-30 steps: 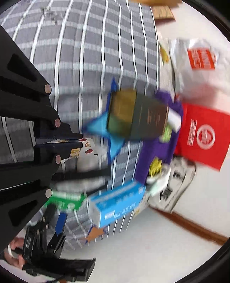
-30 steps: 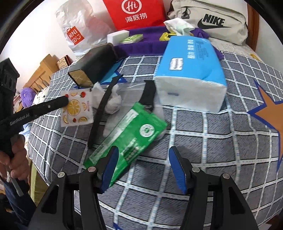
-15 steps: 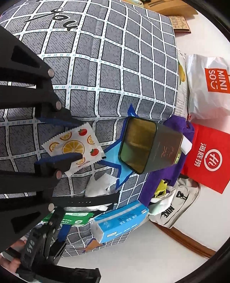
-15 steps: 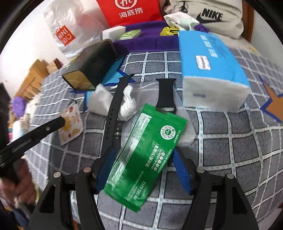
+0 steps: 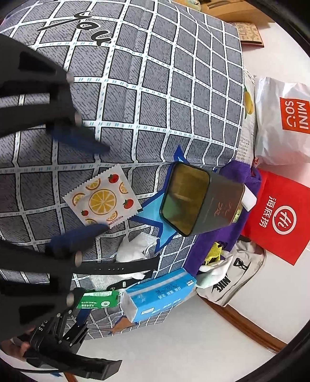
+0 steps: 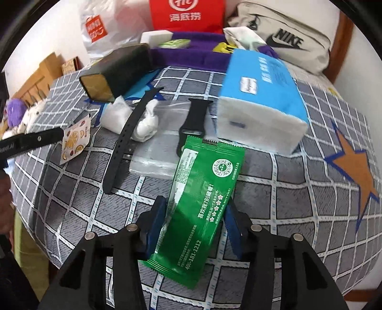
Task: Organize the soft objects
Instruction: 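Grasp the green packet with the right gripper while the left gripper grasps the orange-print packet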
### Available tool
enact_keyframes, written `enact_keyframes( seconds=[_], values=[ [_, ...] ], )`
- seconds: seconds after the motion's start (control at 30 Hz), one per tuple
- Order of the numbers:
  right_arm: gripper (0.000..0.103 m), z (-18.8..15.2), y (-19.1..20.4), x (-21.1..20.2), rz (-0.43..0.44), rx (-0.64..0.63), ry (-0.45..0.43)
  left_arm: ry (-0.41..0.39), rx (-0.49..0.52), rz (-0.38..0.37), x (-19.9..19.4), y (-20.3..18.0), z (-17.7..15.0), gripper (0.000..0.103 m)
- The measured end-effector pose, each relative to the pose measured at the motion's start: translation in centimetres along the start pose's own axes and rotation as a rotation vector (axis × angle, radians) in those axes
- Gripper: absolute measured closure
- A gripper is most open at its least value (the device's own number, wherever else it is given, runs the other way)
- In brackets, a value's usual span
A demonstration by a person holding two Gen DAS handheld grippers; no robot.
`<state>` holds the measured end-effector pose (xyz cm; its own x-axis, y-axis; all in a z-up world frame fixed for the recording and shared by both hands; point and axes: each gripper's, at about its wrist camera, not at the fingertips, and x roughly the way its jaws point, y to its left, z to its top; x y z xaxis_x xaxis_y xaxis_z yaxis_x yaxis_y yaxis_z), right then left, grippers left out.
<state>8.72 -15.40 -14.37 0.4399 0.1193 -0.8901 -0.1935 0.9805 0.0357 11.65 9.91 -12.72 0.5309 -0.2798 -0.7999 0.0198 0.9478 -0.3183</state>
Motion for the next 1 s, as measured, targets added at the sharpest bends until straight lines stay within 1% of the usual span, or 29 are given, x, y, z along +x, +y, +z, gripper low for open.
enact_keyframes(
  seconds=[0.07, 0.13, 0.17, 0.23, 0.3, 0.33, 0.37, 0.43, 0.47, 0.5, 0.53, 0.57, 0.6, 0.63, 0.67, 0.7, 0.73, 0.77, 0.8, 0.83, 0.87, 0.9, 1.0],
  values=[
    [0.046, 0.2, 0.1, 0.1, 0.009, 0.011, 0.001, 0.021, -0.003, 0.031, 0.7, -0.5, 0.0, 0.038],
    [0.033, 0.3, 0.5, 0.3, 0.014, 0.019, -0.002, 0.034, -0.028, 0.044, 1.4, -0.8, 0.1, 0.038],
    [0.031, 0.3, 0.8, 0.5, 0.009, 0.014, -0.008, 0.039, -0.037, 0.055, 1.8, -1.0, 0.1, 0.034],
    [0.031, 0.1, 1.5, 0.8, -0.033, -0.014, -0.033, 0.023, -0.021, 0.087, 2.3, -1.9, 0.3, 0.031],
    [0.031, 0.0, 1.8, 0.9, -0.041, -0.026, -0.06, 0.025, -0.004, 0.114, 2.8, -2.7, 0.4, 0.027],
    [0.031, -0.1, 1.6, 0.9, -0.031, -0.023, -0.071, 0.025, 0.011, 0.132, 3.1, -3.2, 0.4, 0.023],
    [0.034, -0.2, 1.5, 0.9, -0.025, -0.025, -0.079, 0.023, 0.03, 0.152, 3.4, -3.7, 0.3, 0.021],
    [0.045, -0.4, 1.1, 0.7, -0.028, -0.034, -0.095, 0.023, 0.077, 0.196, 3.9, -4.5, 0.1, 0.02],
    [0.047, -0.6, 0.8, 0.5, -0.029, -0.033, -0.102, 0.019, 0.098, 0.215, 4.1, -4.8, 0.0, 0.02],
    [0.054, -0.7, 0.5, 0.3, -0.027, -0.03, -0.107, 0.01, 0.112, 0.231, 4.2, -5.1, -0.1, 0.02],
    [0.058, -0.8, 0.1, 0.2, -0.024, -0.027, -0.112, 0.002, 0.117, 0.237, 4.3, -5.2, -0.1, 0.02],
    [0.059, -0.9, -0.3, 0.0, -0.015, -0.024, -0.113, -0.012, 0.124, 0.246, 4.4, -5.3, -0.1, 0.027],
    [0.061, -1.0, -0.5, -0.1, -0.009, -0.023, -0.114, -0.027, 0.14, 0.264, 4.3, -5.3, -0.1, 0.031],
    [0.062, -1.0, -0.6, -0.1, -0.008, -0.026, -0.114, -0.031, 0.149, 0.263, 4.3, -5.2, 0.0, 0.036],
    [0.063, -1.0, -0.6, -0.1, -0.008, -0.03, -0.114, -0.038, 0.152, 0.254, 4.1, -5.1, 0.0, 0.043],
    [0.064, -1.0, -0.6, -0.2, -0.008, -0.033, -0.114, -0.041, 0.149, 0.252, 3.9, -4.9, 0.1, 0.047],
    [0.064, -1.1, -0.6, -0.3, -0.006, -0.036, -0.113, -0.04, 0.141, 0.247, 3.7, -4.5, 0.3, 0.053],
    [0.065, -1.0, -0.6, -0.3, -0.002, -0.036, -0.111, -0.044, 0.135, 0.237, 3.4, -4.2, 0.3, 0.072],
    [0.065, -1.1, -0.8, -0.4, 0.003, -0.036, -0.109, -0.05, 0.122, 0.233, 3.0, -3.6, 0.5, 0.078],
    [0.065, -1.0, -0.9, -0.5, 0.009, -0.033, -0.108, -0.05, 0.11, 0.212, 2.6, -3.3, 0.5, 0.084],
    [0.065, -1.0, -0.9, -0.7, 0.016, -0.029, -0.11, -0.048, 0.095, 0.175, 2.4, -2.8, 0.7, 0.089],
    [0.065, -0.9, -1.0, -0.8, 0.026, -0.027, -0.112, -0.048, 0.082, 0.141, 2.2, -2.4, 0.9, 0.091],
    [0.066, -0.6, -1.1, -1.2, 0.031, -0.031, -0.114, -0.036, 0.08, 0.128, 2.1, -2.1, 0.8, 0.091]
  ],
)
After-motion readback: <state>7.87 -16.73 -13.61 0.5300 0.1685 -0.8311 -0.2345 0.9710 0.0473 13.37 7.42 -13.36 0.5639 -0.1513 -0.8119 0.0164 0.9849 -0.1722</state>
